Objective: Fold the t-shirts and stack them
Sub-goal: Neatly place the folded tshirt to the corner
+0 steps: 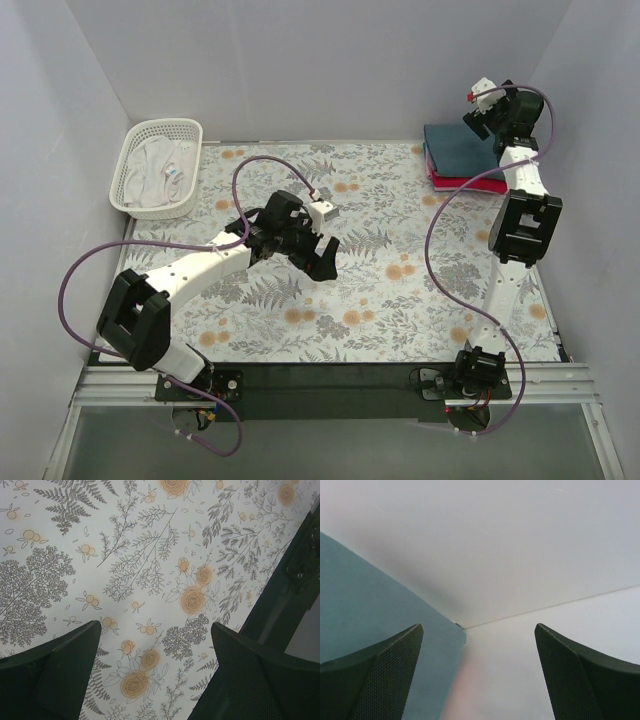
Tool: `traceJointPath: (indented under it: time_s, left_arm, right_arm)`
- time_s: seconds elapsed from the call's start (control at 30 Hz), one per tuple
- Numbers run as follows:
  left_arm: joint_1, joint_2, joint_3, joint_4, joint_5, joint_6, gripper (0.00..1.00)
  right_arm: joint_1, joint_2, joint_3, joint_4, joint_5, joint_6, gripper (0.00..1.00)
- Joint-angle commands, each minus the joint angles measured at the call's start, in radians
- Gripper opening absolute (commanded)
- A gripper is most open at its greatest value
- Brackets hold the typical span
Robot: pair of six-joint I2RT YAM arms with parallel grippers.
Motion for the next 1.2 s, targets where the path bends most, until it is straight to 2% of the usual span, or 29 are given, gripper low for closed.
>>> traceJointPath:
  time_s: [0.0, 0.17, 0.4, 0.5, 0.53, 0.6, 0.63, 0.7, 0.77, 0.9, 1.07, 1.17]
  left_arm:
    - [0.004, -0.015, 0.046, -0.016, -0.007, -0.005, 0.92]
    - [0.033, -0.055, 0.046, -0.016, 0.031, -0.039, 0.92]
    - [0.145, -0.087, 0.062, -0.029, 0.106, -0.129, 0.92]
    - [0.208, -0.082, 0.109, -0.082, 0.133, -0.154, 0.92]
    - [0.229, -0.084, 0.125, -0.096, 0.145, -0.169, 0.92]
    - [0.301, -0.078, 0.138, -0.108, 0.229, -0.175, 0.92]
    - [0.321, -0.063, 0.169, -0.14, 0.247, -0.166, 0.92]
    - [0.373, -0.026, 0.215, -0.192, 0.248, -0.166, 0.92]
    - [0.445, 0.042, 0.27, -0.266, 0.246, -0.169, 0.92]
    - [0.574, 0.1, 0.271, -0.298, 0.277, -0.171, 0.92]
    - [0.618, 0.079, 0.169, -0.262, 0.17, -0.105, 0.92]
    - [0.618, 0.03, 0.099, -0.248, 0.102, -0.088, 0.92]
  right_arm:
    - [-0.009, -0.065, 0.002, 0.105, 0.01, 0.031, 0.98]
    - [0.009, -0.203, -0.102, 0.091, 0.006, 0.117, 0.98]
    - [0.035, -0.445, -0.264, -0.004, -0.005, 0.325, 0.98]
    - [0.037, -0.52, -0.217, -0.197, -0.063, 0.415, 0.98]
    - [0.043, -0.53, -0.179, -0.34, -0.092, 0.433, 0.98]
    - [0.052, -0.54, -0.116, -0.478, -0.089, 0.471, 0.98]
    - [0.063, -0.548, -0.07, -0.606, -0.1, 0.479, 0.98]
    - [0.07, -0.583, -0.076, -0.706, -0.12, 0.494, 0.98]
    - [0.096, -0.644, -0.187, -0.8, -0.109, 0.493, 0.98]
    - [0.142, -0.78, -0.445, -0.823, -0.108, 0.533, 0.98]
    - [0.259, -0.899, -0.804, -0.819, -0.154, 0.579, 0.98]
    - [0.284, -0.953, -0.927, -0.776, -0.18, 0.62, 0.98]
